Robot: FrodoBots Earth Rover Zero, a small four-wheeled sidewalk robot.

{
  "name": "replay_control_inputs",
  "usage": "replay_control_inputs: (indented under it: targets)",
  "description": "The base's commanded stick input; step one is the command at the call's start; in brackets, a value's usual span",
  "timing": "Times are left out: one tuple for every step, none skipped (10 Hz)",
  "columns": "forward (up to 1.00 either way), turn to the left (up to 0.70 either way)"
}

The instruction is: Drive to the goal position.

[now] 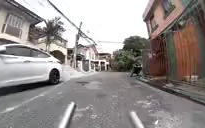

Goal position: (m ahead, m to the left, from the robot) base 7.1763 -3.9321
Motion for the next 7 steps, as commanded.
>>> replay_control_inputs:
  targets:
    - [0.85,0.0]
    - [0.85,0.0]
    - [0.85,0.0]
    - [0.85,0.0]
    - [0.85,0.0]
    - [0.85,0.0]
    - [0.85,0.0]
